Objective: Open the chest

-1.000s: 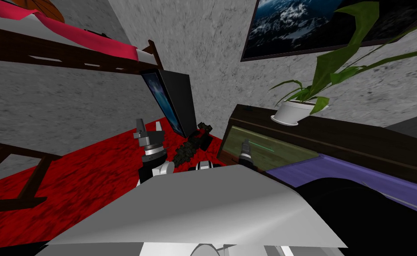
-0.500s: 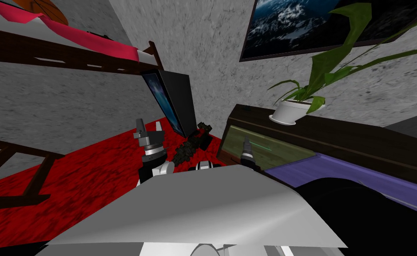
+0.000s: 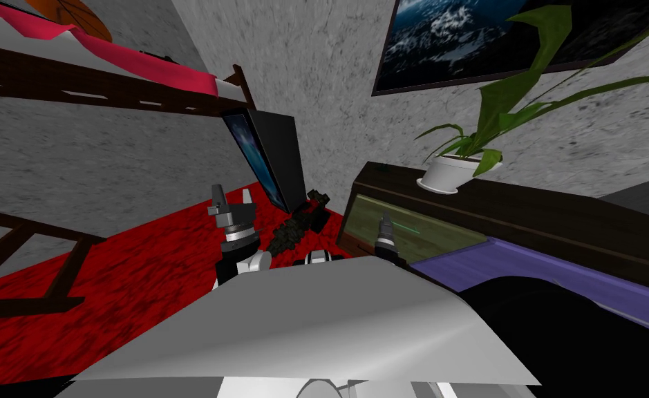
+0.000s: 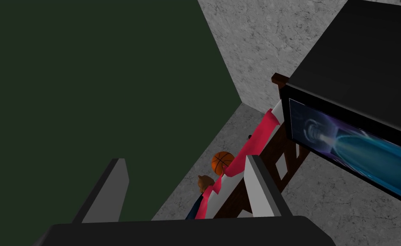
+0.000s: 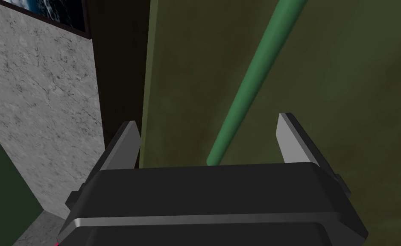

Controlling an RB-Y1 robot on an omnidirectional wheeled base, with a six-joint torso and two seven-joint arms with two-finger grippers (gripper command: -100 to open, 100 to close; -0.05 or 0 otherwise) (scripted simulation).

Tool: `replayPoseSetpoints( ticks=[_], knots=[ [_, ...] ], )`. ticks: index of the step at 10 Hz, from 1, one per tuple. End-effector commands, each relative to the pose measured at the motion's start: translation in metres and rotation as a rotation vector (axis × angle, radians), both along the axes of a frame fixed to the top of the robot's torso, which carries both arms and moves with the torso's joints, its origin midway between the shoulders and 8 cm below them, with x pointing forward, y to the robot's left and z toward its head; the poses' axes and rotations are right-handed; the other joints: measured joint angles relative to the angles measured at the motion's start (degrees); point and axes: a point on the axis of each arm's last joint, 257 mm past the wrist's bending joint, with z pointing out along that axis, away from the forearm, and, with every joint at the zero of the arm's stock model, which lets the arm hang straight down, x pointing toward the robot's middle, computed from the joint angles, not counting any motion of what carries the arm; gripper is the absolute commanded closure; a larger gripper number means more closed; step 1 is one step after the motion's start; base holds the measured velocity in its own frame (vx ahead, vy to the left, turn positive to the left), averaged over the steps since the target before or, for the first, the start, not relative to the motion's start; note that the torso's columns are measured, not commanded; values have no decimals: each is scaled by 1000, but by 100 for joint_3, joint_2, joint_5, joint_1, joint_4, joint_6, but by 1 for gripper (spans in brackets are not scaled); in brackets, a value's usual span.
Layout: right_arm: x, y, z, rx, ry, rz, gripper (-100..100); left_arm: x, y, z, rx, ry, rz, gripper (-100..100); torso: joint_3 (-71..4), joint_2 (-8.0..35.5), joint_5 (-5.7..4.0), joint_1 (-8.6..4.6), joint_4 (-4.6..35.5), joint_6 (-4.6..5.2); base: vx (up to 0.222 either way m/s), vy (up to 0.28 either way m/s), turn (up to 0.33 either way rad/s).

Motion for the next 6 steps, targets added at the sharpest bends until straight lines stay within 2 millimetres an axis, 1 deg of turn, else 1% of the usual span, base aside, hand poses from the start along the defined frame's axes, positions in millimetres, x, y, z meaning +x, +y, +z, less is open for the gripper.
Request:
replayPoseSetpoints(
  ticks=[1, 6],
  knots=[
    [-2, 1, 1, 78, -43, 7, -100, 0, 0, 0, 0, 0, 0, 0, 1, 1, 0, 4, 0, -2, -28, -31, 26],
    [-6, 4, 2, 214, -120, 22, -100, 0, 0, 0, 0, 0, 0, 0, -1, -1, 2, 9, -1, -2, -32, -28, 23]
  ],
)
